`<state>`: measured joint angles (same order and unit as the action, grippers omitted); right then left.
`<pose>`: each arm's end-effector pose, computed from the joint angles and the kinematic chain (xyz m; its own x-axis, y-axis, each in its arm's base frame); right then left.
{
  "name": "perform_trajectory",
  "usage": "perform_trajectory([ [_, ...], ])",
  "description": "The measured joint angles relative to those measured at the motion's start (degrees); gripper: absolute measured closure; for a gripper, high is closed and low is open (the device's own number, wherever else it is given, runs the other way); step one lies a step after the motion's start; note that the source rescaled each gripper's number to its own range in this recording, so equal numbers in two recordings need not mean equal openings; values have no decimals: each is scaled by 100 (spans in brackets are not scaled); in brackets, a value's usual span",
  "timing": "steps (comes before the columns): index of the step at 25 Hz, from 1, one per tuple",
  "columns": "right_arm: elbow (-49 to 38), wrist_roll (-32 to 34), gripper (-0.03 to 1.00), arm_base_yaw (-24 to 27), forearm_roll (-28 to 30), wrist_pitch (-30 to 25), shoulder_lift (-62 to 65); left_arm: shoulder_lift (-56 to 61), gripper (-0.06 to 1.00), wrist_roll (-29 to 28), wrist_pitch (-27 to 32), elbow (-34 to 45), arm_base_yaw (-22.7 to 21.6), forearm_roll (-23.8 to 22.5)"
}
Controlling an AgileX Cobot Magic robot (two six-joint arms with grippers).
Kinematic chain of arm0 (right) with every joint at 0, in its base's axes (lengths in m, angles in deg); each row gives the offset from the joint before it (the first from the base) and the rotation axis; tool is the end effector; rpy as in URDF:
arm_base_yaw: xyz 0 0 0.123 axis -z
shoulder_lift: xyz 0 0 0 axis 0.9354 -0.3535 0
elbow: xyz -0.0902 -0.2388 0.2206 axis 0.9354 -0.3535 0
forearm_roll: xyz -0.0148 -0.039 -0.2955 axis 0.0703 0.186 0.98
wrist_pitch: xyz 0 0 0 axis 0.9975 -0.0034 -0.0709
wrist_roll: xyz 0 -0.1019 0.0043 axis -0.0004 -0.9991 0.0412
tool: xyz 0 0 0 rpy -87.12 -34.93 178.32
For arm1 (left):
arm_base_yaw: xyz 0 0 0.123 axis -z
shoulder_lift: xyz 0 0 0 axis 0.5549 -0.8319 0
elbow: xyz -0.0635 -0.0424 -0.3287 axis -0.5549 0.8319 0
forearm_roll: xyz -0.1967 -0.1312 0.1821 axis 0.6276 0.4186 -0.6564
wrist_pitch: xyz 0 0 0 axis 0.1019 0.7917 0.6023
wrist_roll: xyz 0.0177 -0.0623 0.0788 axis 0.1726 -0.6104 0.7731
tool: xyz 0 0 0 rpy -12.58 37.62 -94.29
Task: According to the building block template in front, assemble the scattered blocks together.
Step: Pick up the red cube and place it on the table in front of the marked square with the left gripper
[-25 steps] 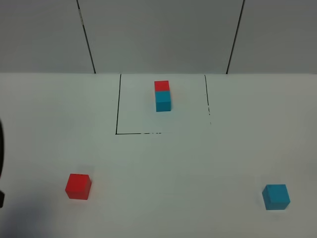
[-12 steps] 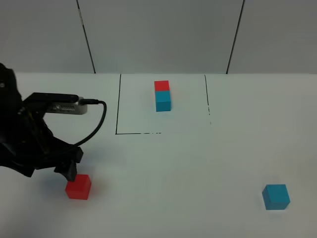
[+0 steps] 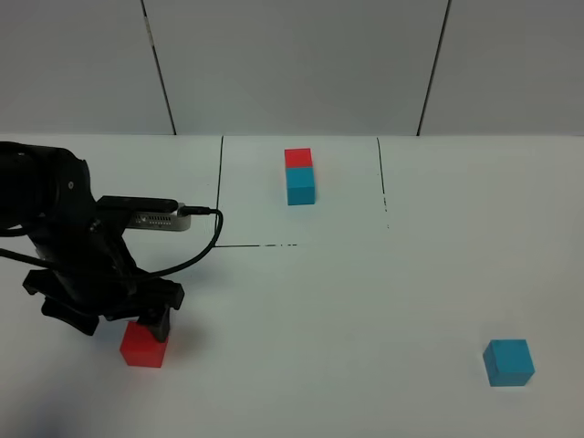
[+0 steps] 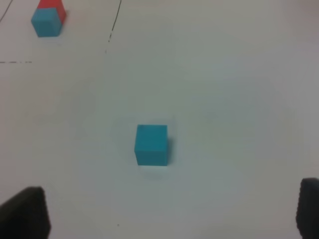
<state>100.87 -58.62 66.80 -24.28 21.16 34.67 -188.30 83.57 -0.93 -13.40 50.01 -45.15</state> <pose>-0.0077 0.0049 0.2956 -0.4467 0.0181 -0.8945 -0.0728 0.9957 0.0566 0.3671 -0.1183 0.1760 -0.9882 0.1237 -0.0899 0.1338 0.9841 -0.1167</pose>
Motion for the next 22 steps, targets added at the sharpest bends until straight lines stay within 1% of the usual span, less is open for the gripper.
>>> perform_trajectory([
  [6,0,0,-3,0,0,0,0,-179,8,-17,-241,0,29,43],
  [9,0,0,-3,0,0,0,0,-205,8,-44,-408,0,169,51],
  [12,0,0,-3,0,0,0,0,-329,8,-102,-440,-11,293,62],
  [14,0,0,-3,0,0,0,0,-422,8,-269,-428,-11,319,-20],
  [18,0,0,-3,0,0,0,0,-434,8,-601,-404,-16,323,-366],
  [22,0,0,-3,0,0,0,0,-453,8,-726,-428,-27,325,-428],
])
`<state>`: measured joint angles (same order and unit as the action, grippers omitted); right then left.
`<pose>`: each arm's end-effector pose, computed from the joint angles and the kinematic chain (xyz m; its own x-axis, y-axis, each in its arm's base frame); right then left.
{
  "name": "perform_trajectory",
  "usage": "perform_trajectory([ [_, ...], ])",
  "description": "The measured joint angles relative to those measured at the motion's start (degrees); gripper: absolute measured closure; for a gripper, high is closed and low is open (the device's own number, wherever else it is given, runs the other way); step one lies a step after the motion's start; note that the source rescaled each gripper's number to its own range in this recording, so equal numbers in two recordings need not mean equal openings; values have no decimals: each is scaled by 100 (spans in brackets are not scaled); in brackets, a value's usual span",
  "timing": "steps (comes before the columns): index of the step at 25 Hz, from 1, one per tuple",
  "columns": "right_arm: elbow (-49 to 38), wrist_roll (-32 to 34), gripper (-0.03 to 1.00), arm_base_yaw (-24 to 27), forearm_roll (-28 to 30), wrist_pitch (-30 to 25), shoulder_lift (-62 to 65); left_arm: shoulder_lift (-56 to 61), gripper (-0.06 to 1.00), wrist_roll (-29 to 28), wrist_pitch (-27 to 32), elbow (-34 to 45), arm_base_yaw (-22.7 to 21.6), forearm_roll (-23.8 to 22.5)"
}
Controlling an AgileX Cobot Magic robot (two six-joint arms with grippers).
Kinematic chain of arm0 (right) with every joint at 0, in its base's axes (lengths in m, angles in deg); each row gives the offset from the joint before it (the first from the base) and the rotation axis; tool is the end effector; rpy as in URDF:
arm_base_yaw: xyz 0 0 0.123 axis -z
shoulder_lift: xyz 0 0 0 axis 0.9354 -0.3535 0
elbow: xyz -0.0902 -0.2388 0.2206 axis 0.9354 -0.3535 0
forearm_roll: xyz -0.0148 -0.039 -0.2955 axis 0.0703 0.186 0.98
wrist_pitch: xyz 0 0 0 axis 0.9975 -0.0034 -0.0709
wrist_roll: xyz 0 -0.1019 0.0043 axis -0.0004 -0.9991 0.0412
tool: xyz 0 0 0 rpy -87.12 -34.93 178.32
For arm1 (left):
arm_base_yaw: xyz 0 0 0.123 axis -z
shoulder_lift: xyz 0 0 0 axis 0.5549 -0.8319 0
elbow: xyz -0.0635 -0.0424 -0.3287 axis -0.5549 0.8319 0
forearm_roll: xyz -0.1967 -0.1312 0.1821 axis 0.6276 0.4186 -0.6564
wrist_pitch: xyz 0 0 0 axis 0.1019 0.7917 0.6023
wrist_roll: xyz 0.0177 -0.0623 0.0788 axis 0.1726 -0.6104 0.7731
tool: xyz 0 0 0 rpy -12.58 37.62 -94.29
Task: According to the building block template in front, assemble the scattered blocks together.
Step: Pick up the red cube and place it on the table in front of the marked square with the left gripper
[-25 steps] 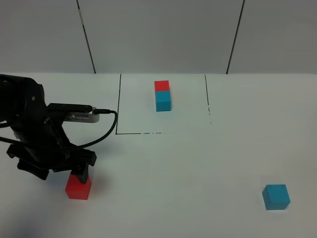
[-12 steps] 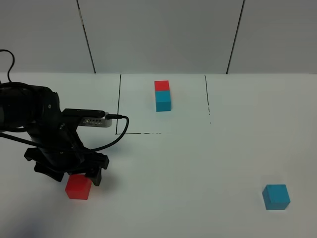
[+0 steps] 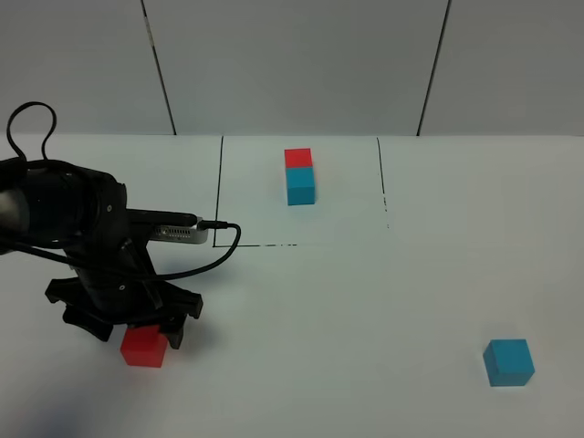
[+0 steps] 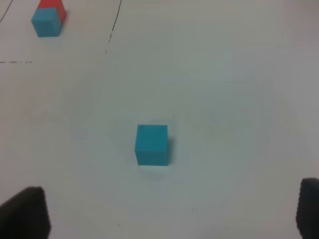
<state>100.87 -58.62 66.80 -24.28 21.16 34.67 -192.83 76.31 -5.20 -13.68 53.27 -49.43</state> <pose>-0.0077 0.0049 0.2956 -0.4467 0.0181 -0.8945 -0.0728 0.9957 0.0566 0.3726 -0.1372 0.1466 -0.9908 0.0999 -0.0909 0.1062 0.9921 -0.0662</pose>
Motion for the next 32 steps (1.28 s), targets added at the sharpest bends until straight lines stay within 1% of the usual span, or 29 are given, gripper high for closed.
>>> perform_trajectory([
  [14,0,0,-3,0,0,0,0,-460,8,-71,-178,0,0,-45],
  [15,0,0,-3,0,0,0,0,-460,10,-70,-196,0,0,-50],
  [17,0,0,-3,0,0,0,0,-460,18,-70,-236,0,0,-50],
  [18,0,0,-3,0,0,0,0,-460,26,-70,-241,0,0,-50],
  [19,0,0,-3,0,0,0,0,-460,36,-70,-241,0,0,-50],
  [21,0,0,-3,0,0,0,0,-460,61,-70,-229,0,0,-50],
  [23,0,0,-3,0,0,0,0,-460,94,-70,-202,0,0,-50],
  [26,0,0,-3,0,0,0,0,-460,94,-65,-86,-32,0,-96],
  [28,0,0,-3,0,0,0,0,-460,94,43,217,-198,0,-183],
  [30,0,0,-3,0,0,0,0,-405,94,360,641,-492,0,-282],
  [32,0,0,-3,0,0,0,0,-295,94,968,1075,-930,5,-355],
])
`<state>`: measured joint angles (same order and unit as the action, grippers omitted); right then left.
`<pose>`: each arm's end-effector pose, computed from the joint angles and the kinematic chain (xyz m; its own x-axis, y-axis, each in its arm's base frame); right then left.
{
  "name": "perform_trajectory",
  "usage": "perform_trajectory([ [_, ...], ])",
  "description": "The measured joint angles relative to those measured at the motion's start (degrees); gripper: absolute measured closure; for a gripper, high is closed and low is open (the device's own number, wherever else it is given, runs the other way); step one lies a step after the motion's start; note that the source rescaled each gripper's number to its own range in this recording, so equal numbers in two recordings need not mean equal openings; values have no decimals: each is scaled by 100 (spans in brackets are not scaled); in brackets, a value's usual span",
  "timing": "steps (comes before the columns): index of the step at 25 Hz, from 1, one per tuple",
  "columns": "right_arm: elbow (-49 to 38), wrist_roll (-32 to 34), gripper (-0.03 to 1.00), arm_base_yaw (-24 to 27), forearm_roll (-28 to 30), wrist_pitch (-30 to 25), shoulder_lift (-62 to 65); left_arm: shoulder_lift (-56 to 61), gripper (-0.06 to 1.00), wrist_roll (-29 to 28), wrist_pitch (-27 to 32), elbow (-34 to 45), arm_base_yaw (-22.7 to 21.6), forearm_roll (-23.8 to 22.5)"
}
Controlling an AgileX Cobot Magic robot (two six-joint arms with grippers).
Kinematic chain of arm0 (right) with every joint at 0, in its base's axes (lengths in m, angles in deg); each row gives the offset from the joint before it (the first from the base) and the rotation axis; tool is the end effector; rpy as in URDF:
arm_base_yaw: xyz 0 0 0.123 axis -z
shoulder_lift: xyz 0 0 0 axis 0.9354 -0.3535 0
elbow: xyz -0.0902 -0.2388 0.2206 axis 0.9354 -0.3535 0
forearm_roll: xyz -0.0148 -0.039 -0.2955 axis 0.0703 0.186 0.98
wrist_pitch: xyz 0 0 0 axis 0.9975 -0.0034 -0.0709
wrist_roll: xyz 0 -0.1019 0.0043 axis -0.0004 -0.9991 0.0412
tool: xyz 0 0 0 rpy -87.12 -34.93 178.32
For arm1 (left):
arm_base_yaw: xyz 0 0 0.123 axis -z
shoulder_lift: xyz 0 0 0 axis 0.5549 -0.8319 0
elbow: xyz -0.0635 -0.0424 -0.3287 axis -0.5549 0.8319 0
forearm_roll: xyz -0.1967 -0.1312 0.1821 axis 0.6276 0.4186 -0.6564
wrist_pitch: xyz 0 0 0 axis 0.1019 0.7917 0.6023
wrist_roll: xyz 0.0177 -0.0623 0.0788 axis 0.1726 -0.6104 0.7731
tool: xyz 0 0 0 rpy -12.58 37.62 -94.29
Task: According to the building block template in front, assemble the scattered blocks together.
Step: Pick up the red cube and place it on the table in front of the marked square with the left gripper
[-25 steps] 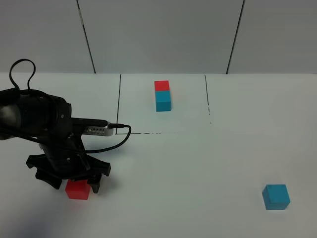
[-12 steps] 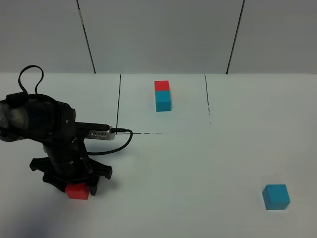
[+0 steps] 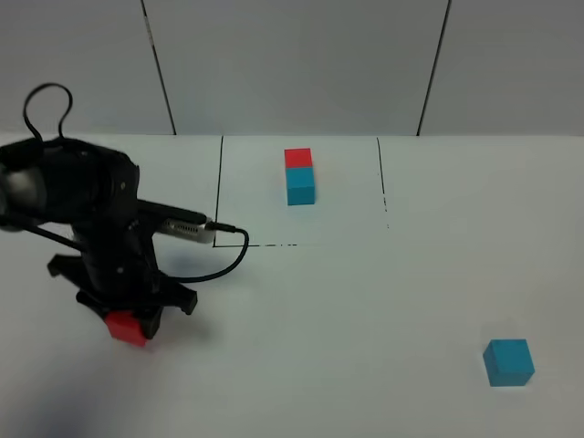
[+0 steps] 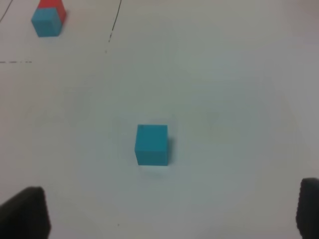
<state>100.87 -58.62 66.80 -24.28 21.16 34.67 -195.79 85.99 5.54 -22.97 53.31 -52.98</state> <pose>-0.0077 0.0049 0.2956 -0.4467 0.0181 -0.8945 -0.0728 0.9957 0.0566 0.3983 -0.1420 0.1654 -0.9503 0.3103 -0.0263 0.3104 0.9506 -0.0007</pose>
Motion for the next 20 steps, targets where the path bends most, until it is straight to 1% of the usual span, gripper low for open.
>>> perform_trajectory([
  [2,0,0,-3,0,0,0,0,122,94,801,306,-437,60,0],
  [4,0,0,-3,0,0,0,0,161,94,1733,646,-872,219,0],
  [5,0,0,-3,0,0,0,0,154,94,2100,781,-1027,314,0],
  [8,0,0,-3,0,0,0,0,-10,94,3245,986,-1513,664,0],
  [11,0,0,-3,0,0,0,0,-356,94,4095,1037,-1934,1009,0],
  [12,0,0,-3,0,0,0,0,-500,94,4345,1037,-2037,1098,0],
  [15,0,0,-3,0,0,0,0,-921,94,4862,1031,-2371,1346,0],
  [20,0,0,-3,0,0,0,0,-1573,94,5444,1031,-2901,1611,0],
])
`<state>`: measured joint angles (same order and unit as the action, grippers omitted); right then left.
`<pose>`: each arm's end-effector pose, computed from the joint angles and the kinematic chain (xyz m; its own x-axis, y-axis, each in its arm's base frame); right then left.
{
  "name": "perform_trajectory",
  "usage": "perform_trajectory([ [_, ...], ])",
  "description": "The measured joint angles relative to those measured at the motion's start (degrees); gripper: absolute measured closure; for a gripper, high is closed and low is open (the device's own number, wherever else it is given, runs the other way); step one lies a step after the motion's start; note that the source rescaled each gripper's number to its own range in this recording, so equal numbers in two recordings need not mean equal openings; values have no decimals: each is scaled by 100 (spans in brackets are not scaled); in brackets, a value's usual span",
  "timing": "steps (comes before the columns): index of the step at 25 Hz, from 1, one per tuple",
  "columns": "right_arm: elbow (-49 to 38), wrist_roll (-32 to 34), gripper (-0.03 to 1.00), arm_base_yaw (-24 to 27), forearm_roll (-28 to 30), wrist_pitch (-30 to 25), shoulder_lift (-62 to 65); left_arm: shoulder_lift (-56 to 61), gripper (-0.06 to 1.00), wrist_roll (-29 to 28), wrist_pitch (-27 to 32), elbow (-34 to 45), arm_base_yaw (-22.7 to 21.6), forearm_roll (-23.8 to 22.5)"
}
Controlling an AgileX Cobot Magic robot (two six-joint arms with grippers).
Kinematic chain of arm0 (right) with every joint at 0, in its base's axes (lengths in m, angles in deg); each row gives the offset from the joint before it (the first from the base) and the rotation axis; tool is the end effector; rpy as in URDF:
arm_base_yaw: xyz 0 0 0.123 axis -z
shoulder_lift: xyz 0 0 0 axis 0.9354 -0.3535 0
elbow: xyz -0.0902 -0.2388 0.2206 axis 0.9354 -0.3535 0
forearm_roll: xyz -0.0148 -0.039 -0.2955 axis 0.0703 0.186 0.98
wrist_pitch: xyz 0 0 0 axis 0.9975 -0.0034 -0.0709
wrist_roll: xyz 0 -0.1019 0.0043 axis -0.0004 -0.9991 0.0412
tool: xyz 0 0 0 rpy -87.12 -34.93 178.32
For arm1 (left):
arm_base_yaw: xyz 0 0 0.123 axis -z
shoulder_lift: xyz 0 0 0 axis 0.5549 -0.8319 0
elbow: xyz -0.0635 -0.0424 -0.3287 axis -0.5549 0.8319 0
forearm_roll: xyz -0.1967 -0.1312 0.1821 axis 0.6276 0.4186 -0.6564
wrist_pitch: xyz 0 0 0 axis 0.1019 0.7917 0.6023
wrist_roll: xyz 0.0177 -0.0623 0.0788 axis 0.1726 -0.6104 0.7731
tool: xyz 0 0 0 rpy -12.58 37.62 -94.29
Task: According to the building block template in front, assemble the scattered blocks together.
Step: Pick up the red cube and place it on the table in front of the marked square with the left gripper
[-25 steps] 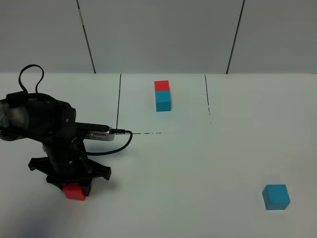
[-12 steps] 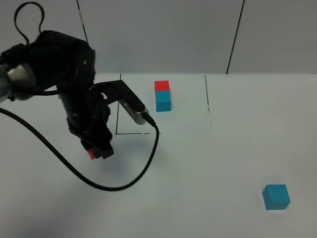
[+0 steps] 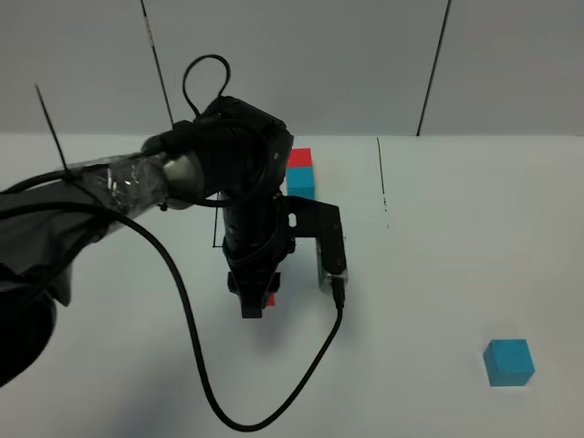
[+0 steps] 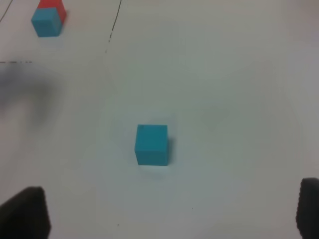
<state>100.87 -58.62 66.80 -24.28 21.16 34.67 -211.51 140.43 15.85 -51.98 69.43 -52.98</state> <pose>-0.0077 0.0049 0.2956 -0.4467 0.0181 -0.8945 -0.0728 0.9957 0.0566 0.4302 -0.3095 0.1737 -0.0222 0.9986 -0.0472 0.9977 0.0251 0.0624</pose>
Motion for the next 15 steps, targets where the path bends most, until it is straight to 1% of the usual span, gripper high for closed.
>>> perform_trajectory([
  [3,0,0,-3,0,0,0,0,-334,94,155,-69,-244,71,0],
  [9,0,0,-3,0,0,0,0,-749,94,197,-238,-785,143,-60],
  [12,0,0,-3,0,0,0,0,-918,94,208,-218,-1109,177,-53],
  [15,0,0,-3,0,0,0,0,-1111,94,207,-65,-1427,235,-66],
])
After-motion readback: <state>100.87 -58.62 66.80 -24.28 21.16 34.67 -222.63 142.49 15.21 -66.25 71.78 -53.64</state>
